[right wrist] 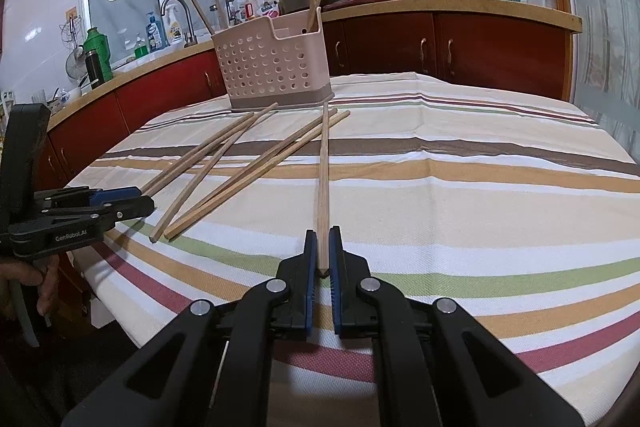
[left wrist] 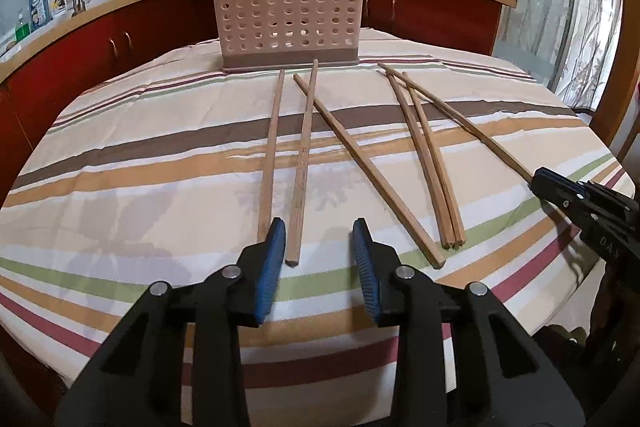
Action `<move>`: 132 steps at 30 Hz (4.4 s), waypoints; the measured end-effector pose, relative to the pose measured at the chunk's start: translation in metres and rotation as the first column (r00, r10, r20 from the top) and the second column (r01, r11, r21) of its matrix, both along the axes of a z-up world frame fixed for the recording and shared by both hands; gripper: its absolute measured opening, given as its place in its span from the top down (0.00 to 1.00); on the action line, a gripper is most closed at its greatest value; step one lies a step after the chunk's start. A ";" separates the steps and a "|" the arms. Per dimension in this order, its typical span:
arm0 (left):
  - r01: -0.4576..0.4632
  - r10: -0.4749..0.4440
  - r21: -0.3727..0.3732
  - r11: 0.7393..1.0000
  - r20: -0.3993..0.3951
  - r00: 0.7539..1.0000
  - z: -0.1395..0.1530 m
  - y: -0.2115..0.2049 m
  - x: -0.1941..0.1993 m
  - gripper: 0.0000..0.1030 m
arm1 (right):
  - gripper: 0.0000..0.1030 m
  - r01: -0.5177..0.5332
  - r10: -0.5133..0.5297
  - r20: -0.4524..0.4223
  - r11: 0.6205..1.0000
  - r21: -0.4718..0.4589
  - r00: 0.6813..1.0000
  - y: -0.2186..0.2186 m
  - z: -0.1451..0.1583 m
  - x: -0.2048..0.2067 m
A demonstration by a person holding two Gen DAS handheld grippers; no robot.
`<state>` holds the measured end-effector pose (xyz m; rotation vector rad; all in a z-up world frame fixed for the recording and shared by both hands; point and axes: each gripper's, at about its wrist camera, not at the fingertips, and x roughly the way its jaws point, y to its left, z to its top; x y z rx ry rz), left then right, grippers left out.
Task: Organize utensils
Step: 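Lower the left tool onto a wooden chopstick and close its fingers, then lift both held chopsticks and lower them into the pink caddy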
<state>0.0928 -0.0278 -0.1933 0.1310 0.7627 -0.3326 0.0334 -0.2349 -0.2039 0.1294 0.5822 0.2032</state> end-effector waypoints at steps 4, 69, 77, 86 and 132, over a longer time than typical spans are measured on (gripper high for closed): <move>-0.004 0.004 -0.012 1.000 -0.004 1.000 0.000 0.002 0.002 0.72 | 0.93 0.001 -0.001 -0.002 1.000 0.002 1.000 0.000 0.001 0.000; 0.080 -0.023 -0.163 0.983 0.323 0.946 0.156 0.026 0.007 0.94 | 0.93 0.044 -0.036 0.347 0.999 -0.017 0.937 -0.007 0.151 0.004; 0.105 -0.047 -0.161 0.981 0.328 0.944 0.167 0.021 0.028 0.94 | 0.93 0.026 -0.020 0.337 1.000 -0.014 0.941 -0.007 0.162 0.029; 0.129 -0.071 -0.156 0.979 0.330 0.941 0.176 0.017 0.056 0.93 | 0.93 0.006 0.002 0.324 1.000 -0.024 0.946 0.000 0.170 0.056; 0.199 -0.132 -0.114 0.973 0.431 0.893 0.255 0.016 0.084 0.94 | 0.93 -0.087 0.087 0.424 0.996 -0.019 0.901 0.017 0.253 0.095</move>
